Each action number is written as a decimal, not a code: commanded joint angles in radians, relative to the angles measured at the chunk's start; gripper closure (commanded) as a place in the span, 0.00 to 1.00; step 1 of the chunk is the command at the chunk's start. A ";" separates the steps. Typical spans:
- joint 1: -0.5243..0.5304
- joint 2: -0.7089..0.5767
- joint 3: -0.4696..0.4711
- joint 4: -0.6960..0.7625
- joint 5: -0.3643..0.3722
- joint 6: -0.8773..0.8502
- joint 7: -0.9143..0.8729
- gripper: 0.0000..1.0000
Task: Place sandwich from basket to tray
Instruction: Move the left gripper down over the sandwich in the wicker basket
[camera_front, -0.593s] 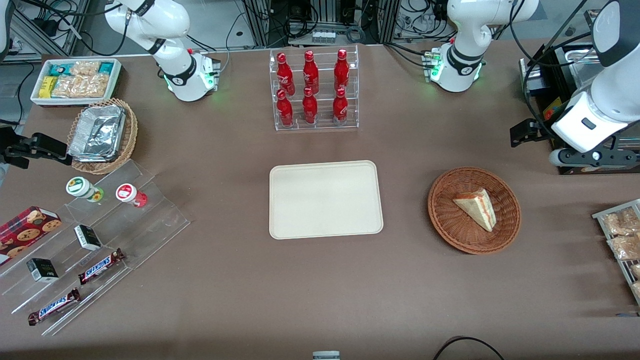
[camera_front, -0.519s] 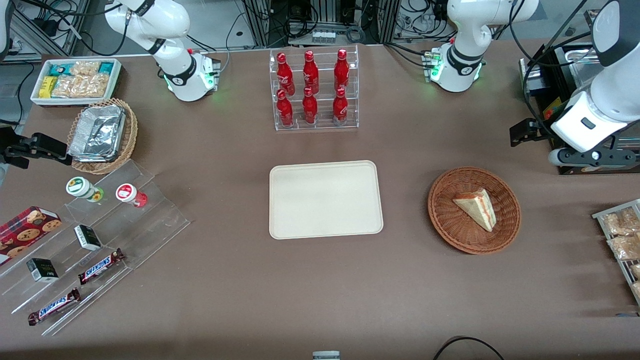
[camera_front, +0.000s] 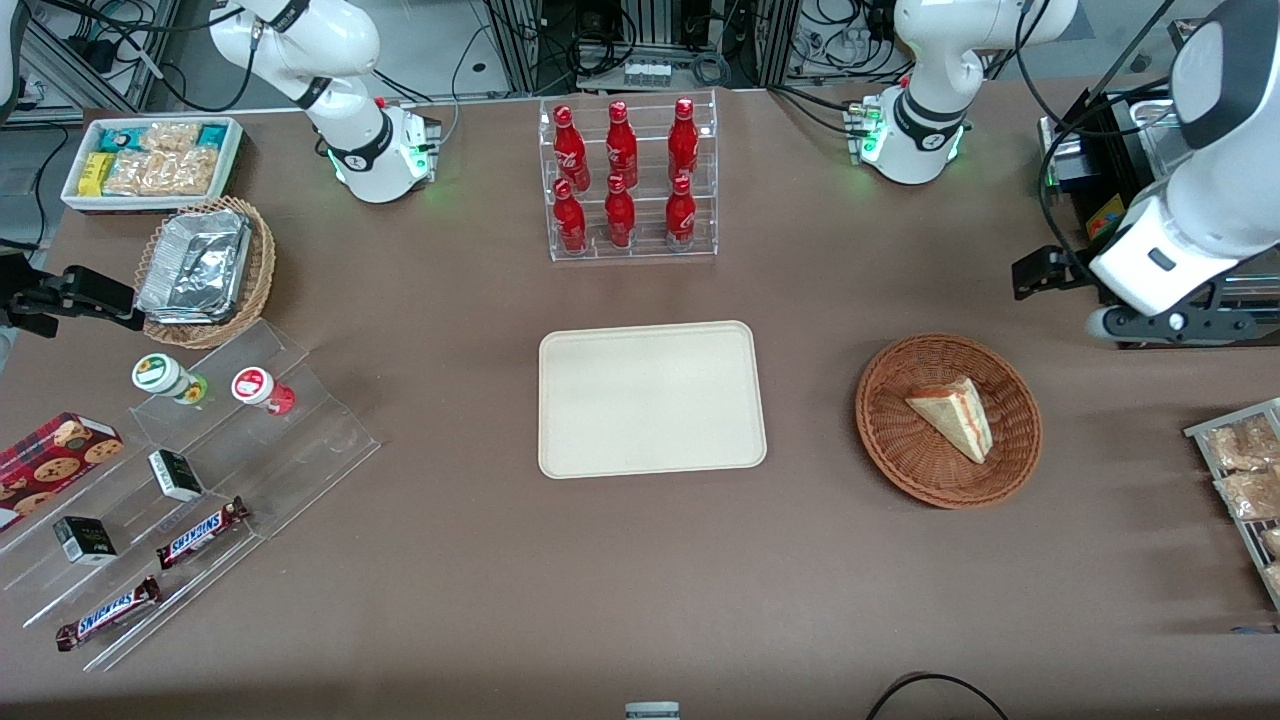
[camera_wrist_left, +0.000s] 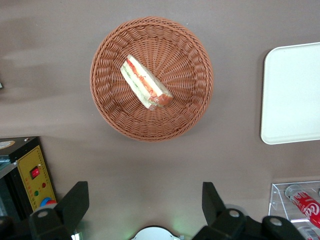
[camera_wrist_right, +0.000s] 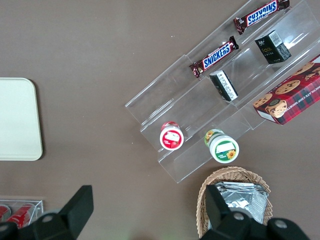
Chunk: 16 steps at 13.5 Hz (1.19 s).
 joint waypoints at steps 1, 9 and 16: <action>-0.004 -0.004 -0.002 -0.105 0.016 0.109 -0.009 0.00; 0.002 0.029 -0.001 -0.378 0.022 0.494 -0.059 0.00; 0.010 0.068 0.007 -0.472 0.022 0.660 -0.169 0.00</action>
